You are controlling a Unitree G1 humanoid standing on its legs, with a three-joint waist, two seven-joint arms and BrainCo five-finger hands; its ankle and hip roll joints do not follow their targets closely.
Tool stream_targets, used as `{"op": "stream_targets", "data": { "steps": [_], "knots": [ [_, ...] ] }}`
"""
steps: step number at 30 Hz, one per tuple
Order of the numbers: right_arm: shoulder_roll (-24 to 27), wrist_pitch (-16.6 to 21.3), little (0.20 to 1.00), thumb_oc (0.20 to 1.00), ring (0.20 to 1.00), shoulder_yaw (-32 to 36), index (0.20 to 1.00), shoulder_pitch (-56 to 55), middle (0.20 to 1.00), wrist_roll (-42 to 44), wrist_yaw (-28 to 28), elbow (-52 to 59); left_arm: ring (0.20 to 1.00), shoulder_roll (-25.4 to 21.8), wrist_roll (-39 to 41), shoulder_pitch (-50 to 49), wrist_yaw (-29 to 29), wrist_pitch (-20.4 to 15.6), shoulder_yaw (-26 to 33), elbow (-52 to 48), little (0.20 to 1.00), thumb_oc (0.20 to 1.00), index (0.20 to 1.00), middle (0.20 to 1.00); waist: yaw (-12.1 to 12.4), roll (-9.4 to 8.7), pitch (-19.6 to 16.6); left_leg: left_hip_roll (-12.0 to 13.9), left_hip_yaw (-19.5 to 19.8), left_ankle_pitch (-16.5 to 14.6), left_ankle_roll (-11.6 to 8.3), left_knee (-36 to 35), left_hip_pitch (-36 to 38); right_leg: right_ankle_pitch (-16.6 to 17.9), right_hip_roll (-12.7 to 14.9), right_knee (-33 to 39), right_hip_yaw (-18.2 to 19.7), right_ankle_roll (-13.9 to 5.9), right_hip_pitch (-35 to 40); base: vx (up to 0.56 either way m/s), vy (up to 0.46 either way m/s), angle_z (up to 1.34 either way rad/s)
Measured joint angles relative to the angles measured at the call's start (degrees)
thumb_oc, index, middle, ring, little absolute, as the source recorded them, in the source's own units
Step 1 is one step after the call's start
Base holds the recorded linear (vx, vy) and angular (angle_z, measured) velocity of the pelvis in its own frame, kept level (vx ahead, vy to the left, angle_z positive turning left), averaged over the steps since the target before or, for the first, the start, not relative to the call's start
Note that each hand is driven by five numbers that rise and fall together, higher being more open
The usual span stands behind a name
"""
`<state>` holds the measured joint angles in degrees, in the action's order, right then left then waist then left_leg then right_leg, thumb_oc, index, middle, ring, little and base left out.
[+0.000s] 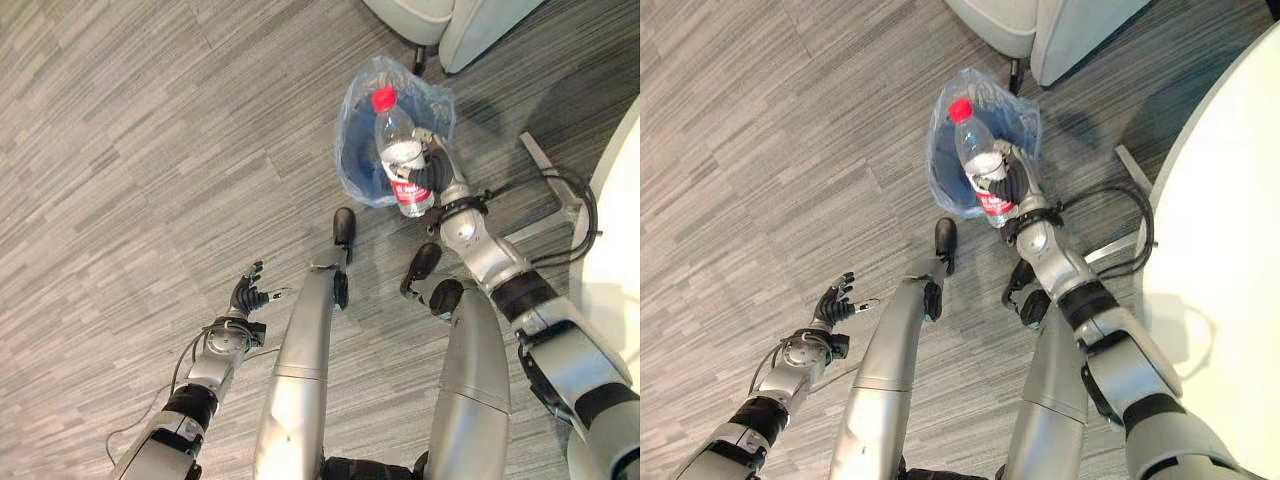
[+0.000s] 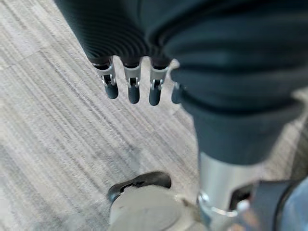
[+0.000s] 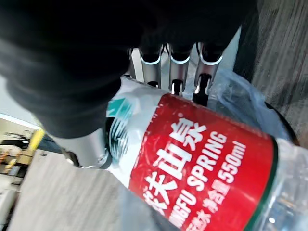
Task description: Gather garbage on tea table into small bin, then transfer packed bag to large trash can.
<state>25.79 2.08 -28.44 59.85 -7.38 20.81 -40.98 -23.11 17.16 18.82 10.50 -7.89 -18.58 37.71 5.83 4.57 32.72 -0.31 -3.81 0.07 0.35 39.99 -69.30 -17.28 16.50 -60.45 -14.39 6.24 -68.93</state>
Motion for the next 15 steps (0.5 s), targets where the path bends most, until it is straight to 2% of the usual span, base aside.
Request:
{"op": "stream_targets", "data": {
  "steps": [2, 6, 12, 13, 14, 15],
  "knots": [
    [1.14, -0.06, 0.200, 0.200, 0.200, -0.42, 0.200, 2.11, 0.200, 2.25, 0.27, -0.40, 1.000, 0.00, 0.34, 0.15, 0.01, -0.20, -0.41, -1.06, 1.000, 1.000, 1.000, 1.000, 0.55, 0.00, -0.01, -0.20, 0.15, 0.01, 0.00, 0.84, -2.24, -0.21, 0.30, -1.09, 0.39, -0.13, -2.06, 0.09, 0.043, 0.10],
    [1.15, -0.07, 0.200, 0.200, 0.200, -0.50, 0.200, 5.06, 0.200, 4.11, 0.34, -1.45, 1.000, -0.08, 0.60, 0.13, 0.00, -0.35, -1.65, -1.93, 1.000, 1.000, 1.000, 1.000, 1.51, 0.06, -0.09, -1.09, -0.11, 0.02, 0.04, 0.80, -2.27, -0.34, 0.95, -1.59, 1.41, -0.07, -2.49, 0.05, 0.025, 0.06],
    [1.89, -0.06, 0.200, 0.200, 0.200, -2.44, 0.200, 9.16, 0.200, 5.20, 0.55, -5.40, 1.000, -0.50, 1.97, 0.22, -0.01, -0.93, -2.30, -3.79, 1.000, 1.000, 1.000, 1.000, 2.27, 0.05, -0.28, -1.96, -0.16, 0.75, 1.47, 0.69, -0.33, -0.65, 1.59, -1.89, 1.63, 0.31, -0.39, 0.01, 0.008, 0.07],
    [1.73, 0.07, 0.442, 0.442, 0.442, -2.05, 0.442, 8.63, 0.442, 5.99, 1.27, -6.64, 1.000, -0.57, 1.97, 0.23, 0.05, -0.96, -2.88, -3.78, 1.000, 1.000, 1.000, 1.000, 2.30, 0.10, -0.99, -2.09, -0.18, 0.69, 1.53, 0.45, -0.18, -0.81, 1.72, -1.71, 1.62, 0.18, -0.23, 0.00, 0.001, 0.04],
    [1.64, 0.03, 1.000, 1.000, 1.000, -1.94, 1.000, 8.38, 1.000, 6.38, 1.53, -7.25, 1.000, -0.60, 1.97, 0.26, 0.07, -0.98, -3.13, -3.83, 1.000, 1.000, 1.000, 1.000, 2.30, 0.08, -1.12, -2.12, -0.21, 0.70, 1.52, 0.39, -0.04, -0.78, 1.76, -1.63, 1.63, 0.13, -0.12, 0.00, 0.000, 0.00],
    [1.15, 0.01, 1.000, 1.000, 1.000, -1.88, 1.000, 6.70, 1.000, 6.44, 1.71, -8.16, 1.000, -0.67, 1.96, 0.32, 0.12, -0.98, -3.38, -3.87, 1.000, 1.000, 1.000, 1.000, 2.20, 0.09, -1.18, -2.12, -0.24, 0.68, 1.54, 0.33, 0.51, -0.75, 1.75, -1.50, 1.59, 0.02, 0.46, 0.00, 0.000, 0.00]
  ]
}}
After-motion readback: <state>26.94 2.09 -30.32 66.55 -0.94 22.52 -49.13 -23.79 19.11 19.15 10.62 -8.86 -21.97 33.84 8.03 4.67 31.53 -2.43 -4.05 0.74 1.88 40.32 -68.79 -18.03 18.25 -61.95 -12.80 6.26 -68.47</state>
